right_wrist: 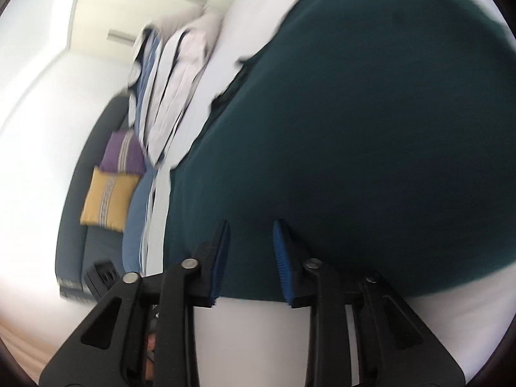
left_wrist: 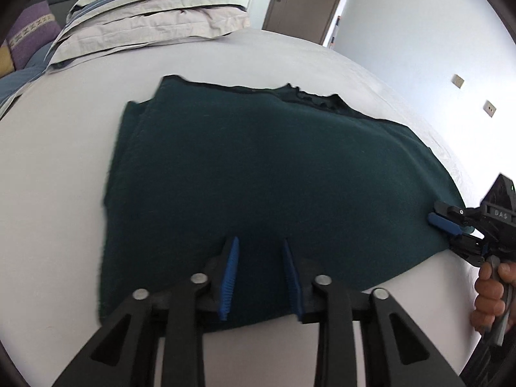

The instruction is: Fold small clothes

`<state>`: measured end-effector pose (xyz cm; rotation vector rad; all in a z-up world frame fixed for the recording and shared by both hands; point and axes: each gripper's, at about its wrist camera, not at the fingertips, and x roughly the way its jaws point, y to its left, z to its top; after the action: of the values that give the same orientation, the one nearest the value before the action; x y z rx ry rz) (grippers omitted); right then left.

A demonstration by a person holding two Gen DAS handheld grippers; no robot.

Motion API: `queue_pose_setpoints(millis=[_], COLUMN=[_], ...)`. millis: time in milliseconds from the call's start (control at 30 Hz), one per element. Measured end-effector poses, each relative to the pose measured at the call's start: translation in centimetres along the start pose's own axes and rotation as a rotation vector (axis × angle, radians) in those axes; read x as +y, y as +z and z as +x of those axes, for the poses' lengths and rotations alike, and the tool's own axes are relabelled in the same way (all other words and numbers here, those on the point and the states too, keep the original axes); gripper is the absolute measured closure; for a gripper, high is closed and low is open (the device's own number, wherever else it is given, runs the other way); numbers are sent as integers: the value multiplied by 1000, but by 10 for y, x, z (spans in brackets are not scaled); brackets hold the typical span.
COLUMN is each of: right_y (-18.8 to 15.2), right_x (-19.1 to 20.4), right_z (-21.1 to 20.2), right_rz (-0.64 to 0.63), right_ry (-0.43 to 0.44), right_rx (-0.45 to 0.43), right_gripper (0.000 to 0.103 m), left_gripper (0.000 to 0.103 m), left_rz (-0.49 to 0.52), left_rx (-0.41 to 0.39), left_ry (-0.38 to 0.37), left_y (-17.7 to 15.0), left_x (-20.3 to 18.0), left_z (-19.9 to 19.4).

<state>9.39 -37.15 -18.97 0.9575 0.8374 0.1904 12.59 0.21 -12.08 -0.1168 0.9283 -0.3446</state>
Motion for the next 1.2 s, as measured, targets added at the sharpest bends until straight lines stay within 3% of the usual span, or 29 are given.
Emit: queue_pose_setpoints(millis=[167, 267, 367, 467, 567, 700, 800, 900, 1033, 1133, 1200], right_y=[13, 11, 2, -1, -3, -10, -12, -10, -5, 0, 3], right_x=[-51, -47, -22, -1, 11, 14, -2, -2, 6, 20, 33], right_z=[-78, -102, -97, -75, -44, -3, 3, -6, -7, -8, 5], right_rz=[127, 125, 82, 71, 102, 91, 139, 117, 105, 67, 37], right_ry=[-61, -78, -19, 53, 96, 37, 83, 59, 69, 103, 102], right_rx=[-220, -264, -249, -206, -124, -16, -38, -65, -70, -52, -33], right_gripper=[86, 81, 80, 80, 80, 80, 83, 83, 80, 80, 80], left_gripper=[80, 73, 61, 61, 61, 71, 72, 75, 74, 73, 61], left_rz=[-51, -57, -62, -15, -16, -46, -27, -70, -148, -168, -170], left_rx=[-8, -35, -63, -13, 68, 76, 73, 56, 24, -3, -45], left_ry=[8, -30, -170, -310, -312, -332, -305, -296, -246, -199, -176], left_y=[-3, 0, 9, 12, 6, 3, -2, -6, -12, -13, -9], left_x=[15, 2, -30, -74, -91, -69, -40, 4, 59, 76, 76], left_z=[-16, -30, -32, -9, 25, 27, 11, -5, -26, -44, -61])
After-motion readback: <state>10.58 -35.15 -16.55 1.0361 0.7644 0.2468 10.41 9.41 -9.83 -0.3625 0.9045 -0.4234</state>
